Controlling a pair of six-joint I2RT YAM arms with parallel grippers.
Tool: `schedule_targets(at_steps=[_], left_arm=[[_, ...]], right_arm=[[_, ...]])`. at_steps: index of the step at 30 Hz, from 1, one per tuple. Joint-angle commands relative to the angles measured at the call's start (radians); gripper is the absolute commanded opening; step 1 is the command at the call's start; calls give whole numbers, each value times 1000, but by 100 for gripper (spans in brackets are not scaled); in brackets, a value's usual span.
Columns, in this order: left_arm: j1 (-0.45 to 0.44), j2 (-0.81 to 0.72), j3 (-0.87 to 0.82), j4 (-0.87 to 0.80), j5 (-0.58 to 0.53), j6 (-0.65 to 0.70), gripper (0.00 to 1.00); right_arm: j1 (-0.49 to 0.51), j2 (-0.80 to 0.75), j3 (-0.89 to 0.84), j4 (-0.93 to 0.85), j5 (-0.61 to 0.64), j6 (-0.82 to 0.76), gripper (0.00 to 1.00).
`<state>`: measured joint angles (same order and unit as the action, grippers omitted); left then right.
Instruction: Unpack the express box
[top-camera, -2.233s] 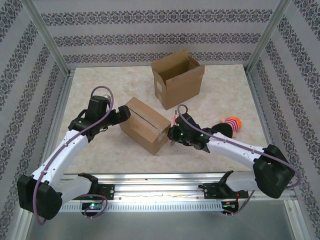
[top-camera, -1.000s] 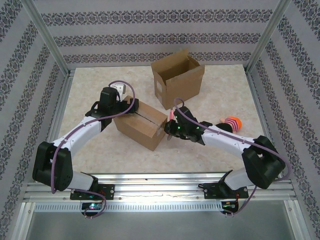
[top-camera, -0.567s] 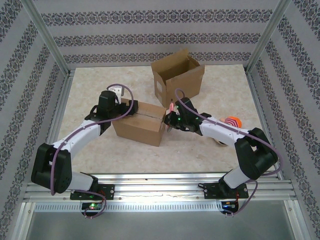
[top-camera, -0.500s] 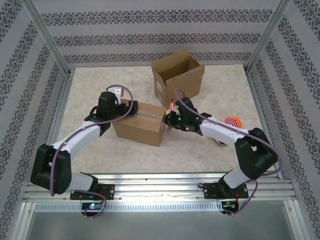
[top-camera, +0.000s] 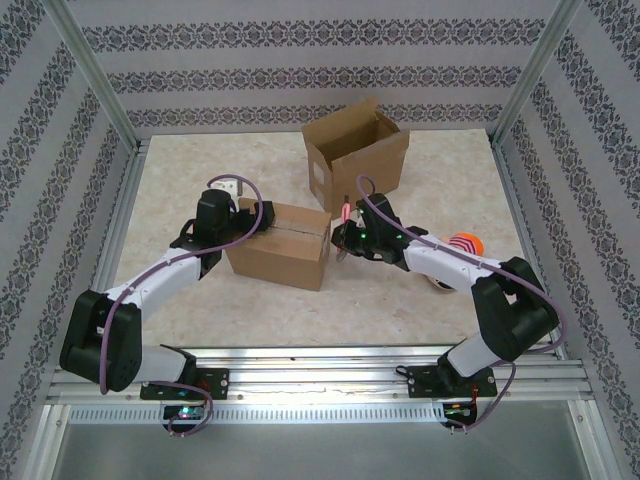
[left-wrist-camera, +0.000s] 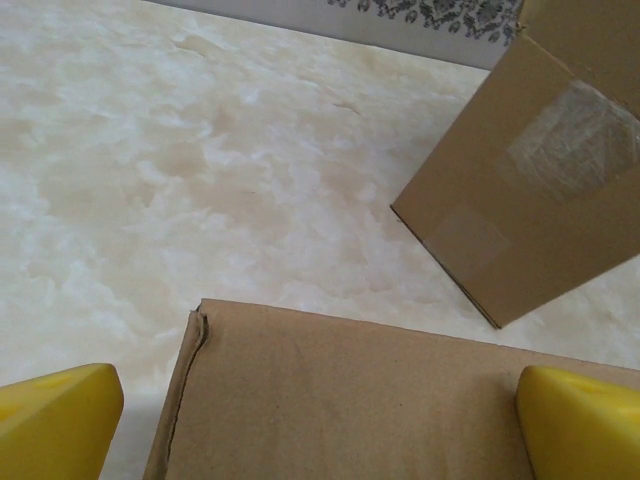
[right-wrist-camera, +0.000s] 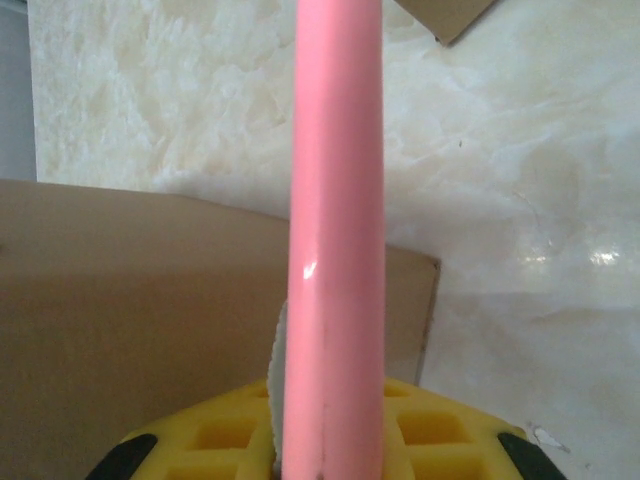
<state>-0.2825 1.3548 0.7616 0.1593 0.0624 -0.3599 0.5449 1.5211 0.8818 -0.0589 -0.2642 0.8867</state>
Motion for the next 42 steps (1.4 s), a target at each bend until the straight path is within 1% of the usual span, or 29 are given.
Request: schedule_targets(at_steps=[1,9,13,16,20,26,32,35,42], left_arm=[[-1,55,-70,-200,-109,-4,100],[-3,71,-52,-288,-135,11,100],[-3,92,-31,-340,-147,24,100],[-3,102,-23,-352,-142,27,100],[-5,109,-20,-357,-141,25,100],[-5,119,-19,-359,-135,24,100],[-5,119,-21,-354,-130,22,100],[-5,115,-21,-353,-130,22,100],[-5,115,-26,-345,-126,22,100]], right_arm=[[-11,-81,-27,2,-20,-2,0],[-25,-298,-67,-128,-15,-36,0],[-28,-386,-76,-163,-83,-43,0],[-28,-421,-96,-151,-177,-32,0],[-26,-435,-130,-101,-310,-14,0],[-26,-447,-150,-82,-413,-32,0],[-28,-412,-141,-76,-520,-40,0],[-30,-394,-142,-93,-546,-38,0],[-33,-378,-141,-128,-553,-44,0]])
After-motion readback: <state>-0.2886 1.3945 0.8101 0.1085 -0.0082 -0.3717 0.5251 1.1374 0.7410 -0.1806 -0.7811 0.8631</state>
